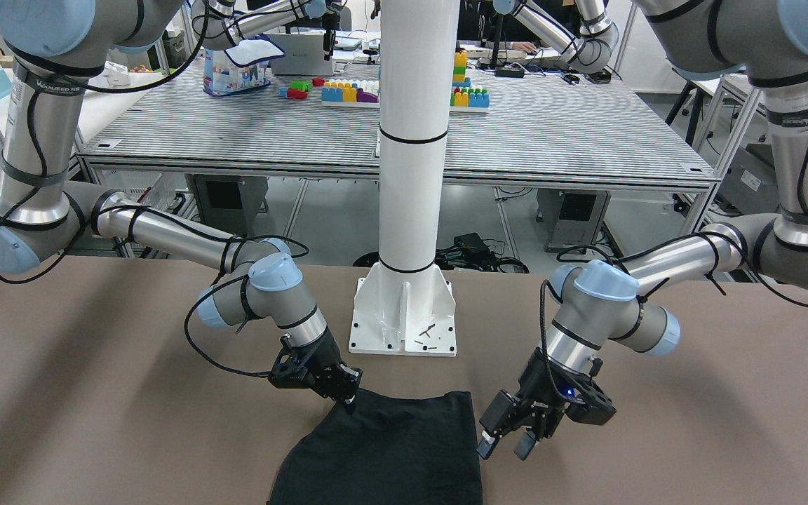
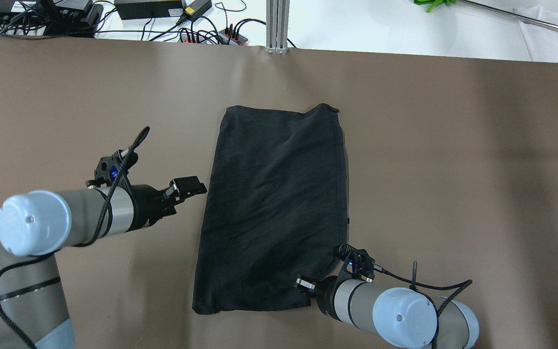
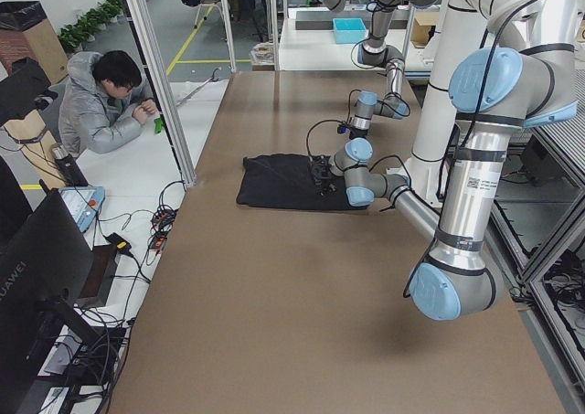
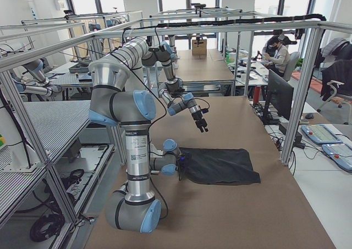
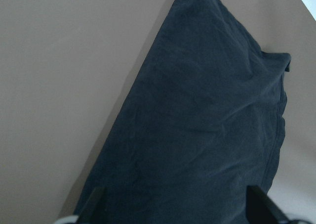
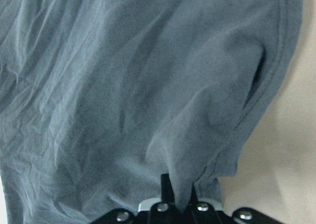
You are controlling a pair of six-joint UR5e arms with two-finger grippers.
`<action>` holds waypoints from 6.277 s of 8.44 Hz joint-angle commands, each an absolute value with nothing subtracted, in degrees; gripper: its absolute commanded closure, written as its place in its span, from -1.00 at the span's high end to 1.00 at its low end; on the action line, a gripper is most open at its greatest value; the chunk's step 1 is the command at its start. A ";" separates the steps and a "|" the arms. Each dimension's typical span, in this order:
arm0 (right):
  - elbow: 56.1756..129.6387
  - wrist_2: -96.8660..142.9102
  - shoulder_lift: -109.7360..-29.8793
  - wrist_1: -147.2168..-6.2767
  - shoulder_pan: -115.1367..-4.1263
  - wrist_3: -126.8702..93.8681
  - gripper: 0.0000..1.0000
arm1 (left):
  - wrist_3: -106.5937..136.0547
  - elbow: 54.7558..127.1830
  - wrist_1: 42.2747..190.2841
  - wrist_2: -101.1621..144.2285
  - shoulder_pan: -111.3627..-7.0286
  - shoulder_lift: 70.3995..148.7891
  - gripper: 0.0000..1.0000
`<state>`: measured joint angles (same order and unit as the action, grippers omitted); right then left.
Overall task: Fold clothes
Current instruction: 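Grasp the other near corner with the left gripper while the right gripper holds, then lift the near end with both grippers and fold it toward the far end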
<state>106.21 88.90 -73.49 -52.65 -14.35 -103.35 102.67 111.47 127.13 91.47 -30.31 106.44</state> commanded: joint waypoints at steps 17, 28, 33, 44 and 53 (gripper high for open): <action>108.63 87.45 -74.36 -52.65 -14.41 -103.36 -1.00 | 111.01 106.79 131.48 65.74 -2.72 102.22 -0.53; 125.77 97.11 -83.41 -53.53 -13.54 -103.53 -1.00 | 105.75 127.25 130.87 65.83 -1.86 93.08 -1.00; 125.33 100.45 -82.35 -53.53 -18.44 -103.54 -1.00 | 104.77 129.82 130.52 66.97 -3.42 95.27 -1.00; 114.63 99.76 -72.96 -55.99 -31.18 -102.83 -1.00 | 103.09 114.45 127.62 78.13 -25.39 111.78 -1.00; 102.74 95.81 -66.80 -54.84 -32.96 -101.95 -1.00 | 103.27 97.38 128.41 78.31 -29.97 121.29 -1.00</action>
